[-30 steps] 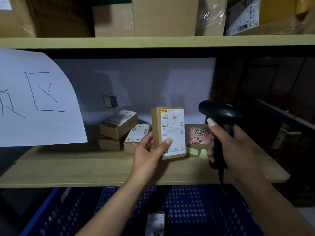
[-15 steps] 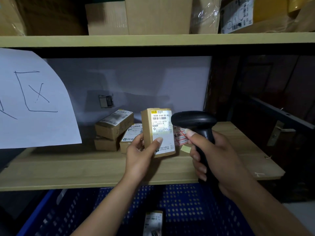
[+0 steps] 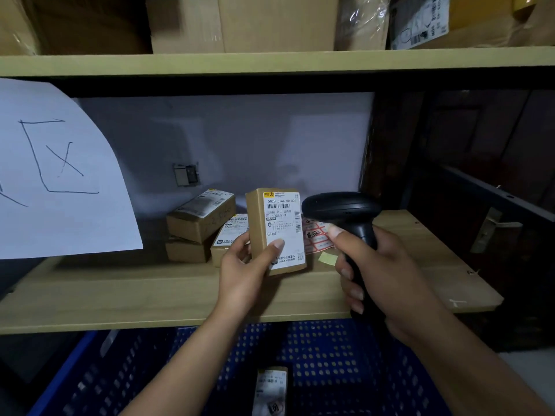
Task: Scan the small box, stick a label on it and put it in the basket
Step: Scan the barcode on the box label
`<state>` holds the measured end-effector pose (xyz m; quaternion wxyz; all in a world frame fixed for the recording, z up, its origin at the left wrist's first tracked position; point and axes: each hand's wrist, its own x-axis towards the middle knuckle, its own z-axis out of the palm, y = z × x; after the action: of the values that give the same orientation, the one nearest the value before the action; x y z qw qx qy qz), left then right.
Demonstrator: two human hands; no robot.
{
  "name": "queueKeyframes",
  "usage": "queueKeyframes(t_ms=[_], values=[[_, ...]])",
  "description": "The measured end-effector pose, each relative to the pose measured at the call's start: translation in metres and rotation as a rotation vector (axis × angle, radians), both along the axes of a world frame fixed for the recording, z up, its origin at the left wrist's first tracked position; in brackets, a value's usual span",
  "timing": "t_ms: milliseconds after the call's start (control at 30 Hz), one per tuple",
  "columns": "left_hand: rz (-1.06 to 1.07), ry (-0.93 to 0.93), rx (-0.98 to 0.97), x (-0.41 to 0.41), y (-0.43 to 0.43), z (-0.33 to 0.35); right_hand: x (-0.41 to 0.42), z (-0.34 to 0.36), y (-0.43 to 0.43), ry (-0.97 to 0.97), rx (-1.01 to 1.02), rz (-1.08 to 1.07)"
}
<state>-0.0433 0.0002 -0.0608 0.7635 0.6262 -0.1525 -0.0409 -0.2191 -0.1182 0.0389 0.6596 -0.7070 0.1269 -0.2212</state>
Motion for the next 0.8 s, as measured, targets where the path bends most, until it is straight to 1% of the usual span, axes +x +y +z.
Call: queueKeyframes(t_ms=[233,433,500,600,733,800], values=[[-0.008,0.006,0.018,0.003,0.002,-0.004,-0.001,0.000,0.000,-0.016,0.016,-0.005],[-0.016,0.022,0.014,0.000,0.006,-0.002,-0.001,0.000,-0.012,0.035,-0.010,-0.027],[-0.027,0.041,0.004,-0.001,0.010,0.000,0.005,0.000,-0.034,0.080,-0.074,-0.082],[-0.059,0.074,-0.024,-0.002,0.017,0.004,0.021,-0.006,-0.083,0.234,-0.211,-0.210],[-0.101,0.157,-0.094,-0.004,0.019,0.009,0.039,-0.025,-0.143,0.445,-0.561,-0.300],[-0.096,0.166,-0.102,-0.003,0.019,0.008,0.049,-0.036,-0.162,0.531,-0.629,-0.332]])
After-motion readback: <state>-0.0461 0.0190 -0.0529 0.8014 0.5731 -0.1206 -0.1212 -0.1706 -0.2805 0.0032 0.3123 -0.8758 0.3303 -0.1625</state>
